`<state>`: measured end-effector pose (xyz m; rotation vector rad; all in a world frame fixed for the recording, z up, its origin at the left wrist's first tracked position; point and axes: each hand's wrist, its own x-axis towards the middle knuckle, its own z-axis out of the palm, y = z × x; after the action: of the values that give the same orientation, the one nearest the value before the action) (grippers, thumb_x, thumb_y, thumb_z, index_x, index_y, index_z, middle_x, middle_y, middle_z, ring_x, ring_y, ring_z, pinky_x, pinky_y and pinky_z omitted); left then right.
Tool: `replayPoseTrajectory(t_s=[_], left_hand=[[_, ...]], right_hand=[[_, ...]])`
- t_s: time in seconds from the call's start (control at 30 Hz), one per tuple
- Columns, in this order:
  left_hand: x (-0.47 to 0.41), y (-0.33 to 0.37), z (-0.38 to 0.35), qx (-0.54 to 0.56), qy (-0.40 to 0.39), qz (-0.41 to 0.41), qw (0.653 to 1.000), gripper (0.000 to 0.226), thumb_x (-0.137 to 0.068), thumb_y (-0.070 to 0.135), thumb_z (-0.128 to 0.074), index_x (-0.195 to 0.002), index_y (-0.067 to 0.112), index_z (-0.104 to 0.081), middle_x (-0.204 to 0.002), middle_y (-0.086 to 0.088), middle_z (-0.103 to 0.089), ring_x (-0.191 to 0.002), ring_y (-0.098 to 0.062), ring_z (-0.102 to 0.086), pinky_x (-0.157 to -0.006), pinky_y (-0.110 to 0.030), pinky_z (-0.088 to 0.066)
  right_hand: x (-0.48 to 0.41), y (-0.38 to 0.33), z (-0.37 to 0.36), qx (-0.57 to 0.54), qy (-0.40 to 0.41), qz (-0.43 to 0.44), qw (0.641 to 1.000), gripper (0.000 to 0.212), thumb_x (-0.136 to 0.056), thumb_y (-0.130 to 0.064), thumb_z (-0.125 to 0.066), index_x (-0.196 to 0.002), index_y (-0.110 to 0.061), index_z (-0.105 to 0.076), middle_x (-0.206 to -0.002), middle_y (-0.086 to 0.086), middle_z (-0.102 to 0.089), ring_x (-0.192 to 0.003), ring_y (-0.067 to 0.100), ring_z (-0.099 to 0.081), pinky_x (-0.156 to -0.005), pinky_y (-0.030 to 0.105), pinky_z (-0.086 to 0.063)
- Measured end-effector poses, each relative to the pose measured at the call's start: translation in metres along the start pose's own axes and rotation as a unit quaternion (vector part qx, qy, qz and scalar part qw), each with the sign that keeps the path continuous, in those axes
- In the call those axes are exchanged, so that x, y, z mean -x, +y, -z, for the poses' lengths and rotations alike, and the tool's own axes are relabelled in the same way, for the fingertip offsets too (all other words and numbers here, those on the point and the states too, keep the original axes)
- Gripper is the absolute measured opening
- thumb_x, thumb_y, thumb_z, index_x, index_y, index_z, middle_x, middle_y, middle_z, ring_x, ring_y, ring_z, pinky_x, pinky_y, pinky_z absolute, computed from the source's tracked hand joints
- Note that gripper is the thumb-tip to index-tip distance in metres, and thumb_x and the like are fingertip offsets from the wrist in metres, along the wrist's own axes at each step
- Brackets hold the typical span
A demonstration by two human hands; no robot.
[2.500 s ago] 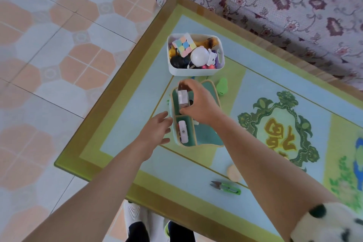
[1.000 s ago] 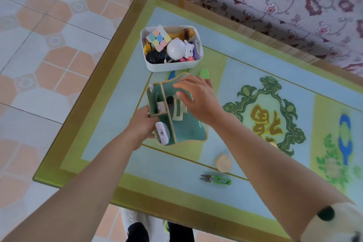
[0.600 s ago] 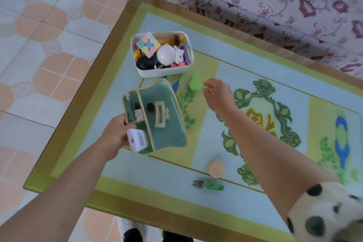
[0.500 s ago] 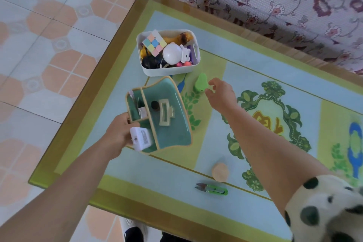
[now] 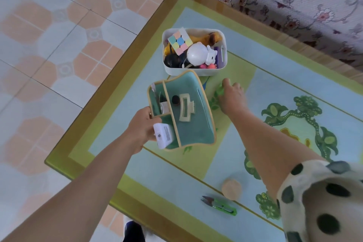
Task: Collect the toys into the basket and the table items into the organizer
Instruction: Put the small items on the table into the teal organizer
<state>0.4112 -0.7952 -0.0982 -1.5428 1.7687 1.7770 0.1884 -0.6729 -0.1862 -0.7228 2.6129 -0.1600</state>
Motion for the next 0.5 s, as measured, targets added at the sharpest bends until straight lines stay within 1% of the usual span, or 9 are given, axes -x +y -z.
replayPoseTrajectory(t_s=[0.07,0.13,0.23,0.3,0.37,0.43,0.5], left_hand=[[0.003,0.001,-0.002,0.004,0.003,0.001,1.000,0.017,-0.092,0.000,-0.045,-0.100,0.007,-0.058,-0.069,-0.004,-0.060,-0.058,-0.016,-0.057,-0.037,-0.013,-0.041],[0.004,0.003,-0.003,0.000,0.003,0.000,1.000,0.019,-0.092,0.001,-0.046,-0.105,0.007,-0.059,-0.073,-0.005,-0.062,-0.061,-0.018,-0.059,-0.042,-0.018,-0.043],[0.004,0.003,-0.008,-0.003,0.006,0.004,1.000,0.018,-0.093,0.004,-0.047,-0.106,0.008,-0.059,-0.075,-0.007,-0.064,-0.064,-0.020,-0.059,-0.053,-0.025,-0.043],[0.005,0.003,-0.012,-0.007,0.006,0.005,1.000,0.017,-0.093,0.005,-0.047,-0.104,0.009,-0.059,-0.078,-0.009,-0.065,-0.067,-0.022,-0.060,-0.056,-0.028,-0.044],[0.006,0.002,-0.017,-0.013,0.007,0.007,1.000,0.015,-0.092,0.006,-0.047,-0.102,0.009,-0.059,-0.082,-0.012,-0.065,-0.069,-0.024,-0.059,-0.059,-0.028,-0.045],[0.006,0.002,-0.020,-0.014,0.002,0.004,1.000,0.016,-0.092,0.006,-0.048,-0.103,0.007,-0.059,-0.082,-0.013,-0.065,-0.069,-0.024,-0.059,-0.059,-0.028,-0.044],[0.006,0.003,-0.023,-0.014,-0.002,0.004,1.000,0.017,-0.093,0.005,-0.047,-0.105,0.007,-0.058,-0.078,-0.010,-0.063,-0.065,-0.021,-0.058,-0.055,-0.025,-0.043]], right_hand=[[0.000,0.004,0.001,0.010,0.009,0.015,1.000,0.038,-0.088,-0.003,-0.052,-0.123,-0.012,-0.040,-0.115,0.020,-0.047,-0.105,0.036,-0.047,-0.085,0.041,-0.045],[0.000,0.006,0.002,0.018,0.016,0.030,0.999,0.040,-0.084,0.003,-0.050,-0.121,-0.011,-0.042,-0.114,0.020,-0.046,-0.102,0.035,-0.047,-0.085,0.040,-0.045],[0.003,0.008,0.001,0.017,0.011,0.046,0.999,0.040,-0.085,0.000,-0.052,-0.121,-0.011,-0.041,-0.111,0.019,-0.049,-0.100,0.034,-0.048,-0.084,0.039,-0.044],[0.003,0.011,-0.001,0.019,0.016,0.055,0.998,0.037,-0.087,-0.003,-0.055,-0.121,-0.011,-0.041,-0.110,0.018,-0.050,-0.100,0.033,-0.049,-0.082,0.038,-0.044],[0.005,0.015,-0.002,0.028,0.029,0.064,0.997,0.034,-0.087,0.000,-0.053,-0.119,-0.009,-0.043,-0.109,0.018,-0.052,-0.099,0.033,-0.050,-0.081,0.037,-0.044],[0.007,0.018,-0.001,0.027,0.032,0.071,0.997,0.033,-0.086,0.003,-0.051,-0.117,-0.008,-0.045,-0.108,0.017,-0.053,-0.101,0.033,-0.050,-0.082,0.038,-0.044],[0.010,0.025,0.000,0.016,0.026,0.064,0.997,0.029,-0.086,0.001,-0.051,-0.113,-0.008,-0.046,-0.106,0.017,-0.052,-0.100,0.033,-0.050,-0.077,0.037,-0.043]])
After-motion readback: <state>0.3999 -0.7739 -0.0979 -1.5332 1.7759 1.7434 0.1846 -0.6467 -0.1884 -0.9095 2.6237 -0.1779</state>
